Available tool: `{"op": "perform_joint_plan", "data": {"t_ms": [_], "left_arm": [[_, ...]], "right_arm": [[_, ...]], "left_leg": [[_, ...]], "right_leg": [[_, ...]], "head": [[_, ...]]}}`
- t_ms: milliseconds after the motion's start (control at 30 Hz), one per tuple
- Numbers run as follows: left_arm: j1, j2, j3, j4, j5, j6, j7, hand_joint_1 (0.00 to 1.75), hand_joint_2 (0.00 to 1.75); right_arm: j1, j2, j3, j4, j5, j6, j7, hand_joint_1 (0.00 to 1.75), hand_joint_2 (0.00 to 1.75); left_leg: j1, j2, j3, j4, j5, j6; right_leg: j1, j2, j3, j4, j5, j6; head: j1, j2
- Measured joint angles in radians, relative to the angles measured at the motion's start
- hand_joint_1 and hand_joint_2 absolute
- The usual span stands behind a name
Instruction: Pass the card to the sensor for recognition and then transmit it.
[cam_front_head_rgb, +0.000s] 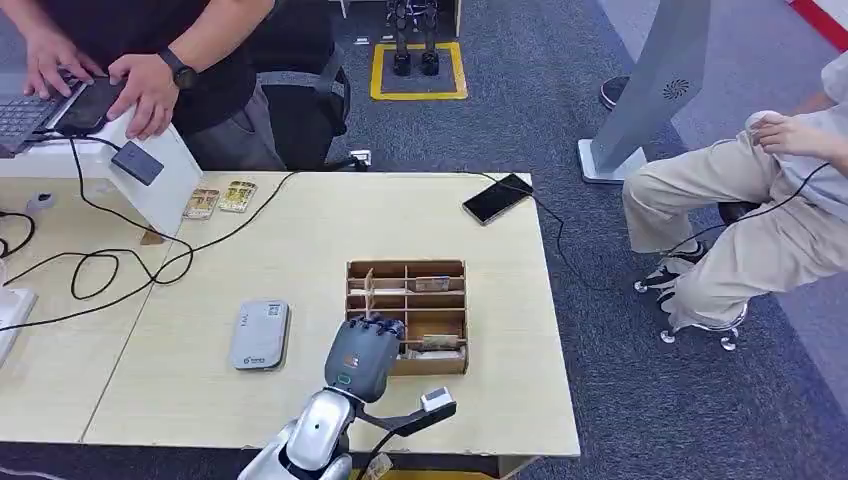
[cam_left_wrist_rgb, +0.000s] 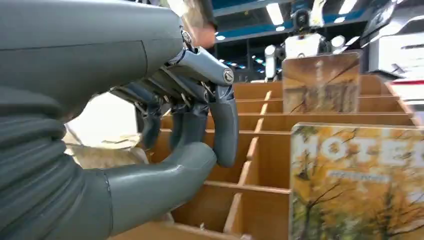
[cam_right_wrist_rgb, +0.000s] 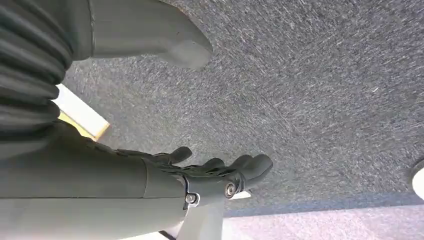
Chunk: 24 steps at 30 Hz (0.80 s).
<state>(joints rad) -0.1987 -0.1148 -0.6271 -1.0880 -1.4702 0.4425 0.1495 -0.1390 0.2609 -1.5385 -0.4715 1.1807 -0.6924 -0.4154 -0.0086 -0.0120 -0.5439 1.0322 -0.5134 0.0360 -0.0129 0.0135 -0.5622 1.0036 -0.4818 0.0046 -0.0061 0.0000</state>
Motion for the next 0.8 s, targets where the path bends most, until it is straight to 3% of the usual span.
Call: {"op": "perform_joint_plan", "data": {"t_ms": [800], "left_arm": [[0.008,0.002,0.003,0.004,0.005,0.02,-0.025,1.75,1.75]], "right_arm": [[-0.002,-0.002,0.0,0.011,0.0,0.0,-0.006,0.0,1.75]], "left_leg": [[0.0,0.0,-0.001,0.0,0.0,0.0]], "right_leg": [[0.0,0.0,-0.001,0.0,0.0,0.0]], "head": [[0.0,0.0]]}}
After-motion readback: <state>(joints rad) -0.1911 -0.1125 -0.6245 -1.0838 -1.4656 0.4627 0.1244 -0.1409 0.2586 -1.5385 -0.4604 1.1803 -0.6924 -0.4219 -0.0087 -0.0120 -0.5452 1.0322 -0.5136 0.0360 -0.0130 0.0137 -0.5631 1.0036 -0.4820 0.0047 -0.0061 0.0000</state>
